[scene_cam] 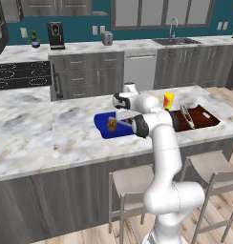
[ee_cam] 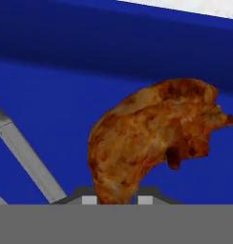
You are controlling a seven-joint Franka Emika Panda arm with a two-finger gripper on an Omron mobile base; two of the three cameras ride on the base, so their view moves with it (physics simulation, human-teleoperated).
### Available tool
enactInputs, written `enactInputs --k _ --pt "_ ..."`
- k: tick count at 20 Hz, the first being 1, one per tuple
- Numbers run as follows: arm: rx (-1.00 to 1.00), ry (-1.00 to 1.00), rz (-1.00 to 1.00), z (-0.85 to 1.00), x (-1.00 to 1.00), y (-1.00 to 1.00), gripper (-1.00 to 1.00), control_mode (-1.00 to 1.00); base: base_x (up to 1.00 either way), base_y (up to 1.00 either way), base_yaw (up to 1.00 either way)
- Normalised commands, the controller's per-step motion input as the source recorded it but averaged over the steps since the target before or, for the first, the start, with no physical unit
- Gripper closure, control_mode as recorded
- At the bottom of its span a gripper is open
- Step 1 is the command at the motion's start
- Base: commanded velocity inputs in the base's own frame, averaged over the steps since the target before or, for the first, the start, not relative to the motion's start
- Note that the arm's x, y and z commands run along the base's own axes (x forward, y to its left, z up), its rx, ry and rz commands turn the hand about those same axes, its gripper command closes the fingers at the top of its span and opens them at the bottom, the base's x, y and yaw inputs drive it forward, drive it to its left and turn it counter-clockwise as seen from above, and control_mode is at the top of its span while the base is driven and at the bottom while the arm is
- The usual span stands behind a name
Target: Gather the eggplant and broccoli from the fridge and place them on a tray on the dining counter. Then gather the chicken drumsticks from the fridge and place them on the other tray.
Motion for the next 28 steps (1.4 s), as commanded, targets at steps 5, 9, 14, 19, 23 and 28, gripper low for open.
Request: enactInputs --k 5,9,14,19,23,28 --pt "-0.01 -0.06 0.0 0.0 -0.51 0.05 -1.0 -1.0 0.0 0.0 0.0" --pt "0.0 -0.05 0.0 0.19 -0.42 0.06 -1.0 -1.0 0.0 0.0 0.0" --pt "0.0 -0.07 0.0 0.23 -0.65 0.01 -1.0 -1.0 0.0 0.0 0.0" --pt "0.0 -0.24 0.0 0.2 -1.0 0.0 -1.0 -1.0 0.0 0.0 0.0" --pt "0.02 -0.33 0.0 0.35 -1.0 0.0 -1.0 -1.0 0.0 0.0 0.0" --pt "0.03 -0.26 0.0 0.75 -0.82 -0.01 -1.0 -1.0 0.0 0.0 0.0"
